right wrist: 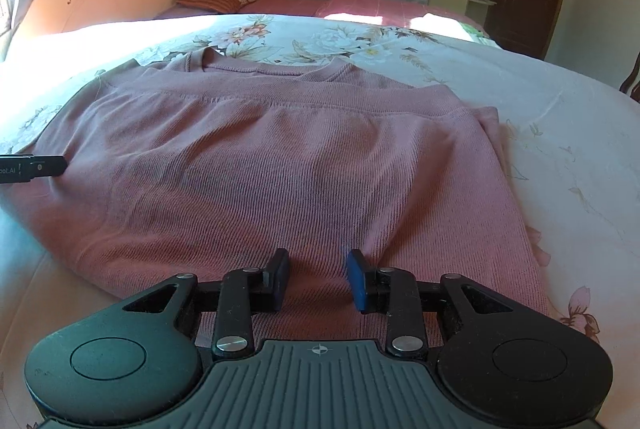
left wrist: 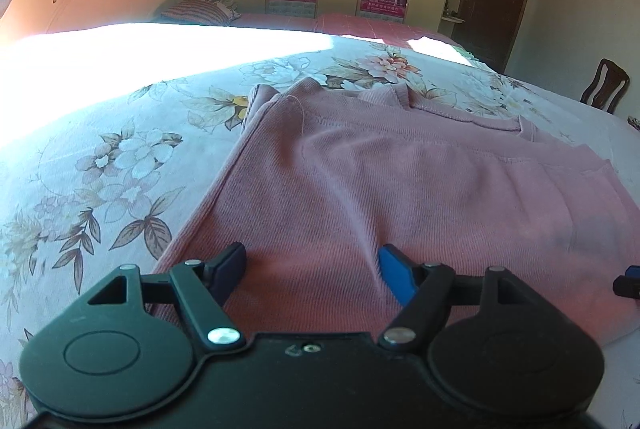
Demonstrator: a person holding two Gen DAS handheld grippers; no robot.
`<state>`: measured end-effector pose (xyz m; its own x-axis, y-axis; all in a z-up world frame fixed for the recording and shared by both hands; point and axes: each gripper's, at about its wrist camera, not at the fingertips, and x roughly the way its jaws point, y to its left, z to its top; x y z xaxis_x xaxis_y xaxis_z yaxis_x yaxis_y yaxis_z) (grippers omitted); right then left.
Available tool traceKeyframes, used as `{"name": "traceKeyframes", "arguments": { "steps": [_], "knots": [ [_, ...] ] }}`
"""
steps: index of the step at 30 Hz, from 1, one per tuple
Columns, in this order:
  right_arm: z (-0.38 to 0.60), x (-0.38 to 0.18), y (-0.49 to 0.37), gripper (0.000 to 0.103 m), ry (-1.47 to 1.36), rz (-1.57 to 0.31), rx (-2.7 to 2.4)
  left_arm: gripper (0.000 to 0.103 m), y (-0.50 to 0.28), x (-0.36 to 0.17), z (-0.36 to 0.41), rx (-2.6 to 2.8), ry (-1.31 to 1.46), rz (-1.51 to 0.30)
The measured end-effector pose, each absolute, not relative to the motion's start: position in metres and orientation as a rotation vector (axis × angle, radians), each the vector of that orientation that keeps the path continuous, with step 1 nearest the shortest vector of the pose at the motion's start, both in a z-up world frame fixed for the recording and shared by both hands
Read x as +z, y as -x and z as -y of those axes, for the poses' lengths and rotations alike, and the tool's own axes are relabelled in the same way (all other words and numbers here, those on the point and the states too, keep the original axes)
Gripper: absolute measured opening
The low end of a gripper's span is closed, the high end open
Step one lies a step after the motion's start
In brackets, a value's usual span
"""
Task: Fold small clothes
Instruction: 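Move both tools open over the folded sweatshirt to its side edge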
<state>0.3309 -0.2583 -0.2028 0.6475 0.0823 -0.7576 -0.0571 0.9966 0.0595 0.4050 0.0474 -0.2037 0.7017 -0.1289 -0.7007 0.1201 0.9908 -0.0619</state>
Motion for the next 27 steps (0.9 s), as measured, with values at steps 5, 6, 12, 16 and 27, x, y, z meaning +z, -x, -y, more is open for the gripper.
{"name": "traceKeyframes", "arguments": {
  "steps": [5,6,12,16,27],
  "knots": [
    [0.264,-0.201,-0.313,0.031,-0.062,-0.859,0.073,0.069,-0.396,-0.202,-0.057,-0.095,0.006,-0.788],
    [0.271,-0.196,-0.307,0.031,-0.11,-0.832,0.065,0.069,-0.393,-0.199,-0.061,-0.095,0.029,-0.785],
    [0.292,-0.206,-0.3,0.031,-0.083,-0.87,-0.025,0.071,-0.387,-0.21,-0.072,-0.08,0.013,-0.803],
    [0.292,-0.205,-0.296,0.031,-0.035,-0.896,-0.048,0.071,-0.385,-0.209,-0.073,-0.081,0.003,-0.808],
    [0.285,-0.179,-0.297,0.031,-0.129,-0.857,-0.007,0.072,-0.378,-0.196,-0.068,-0.054,0.038,-0.809]
  ]
}}
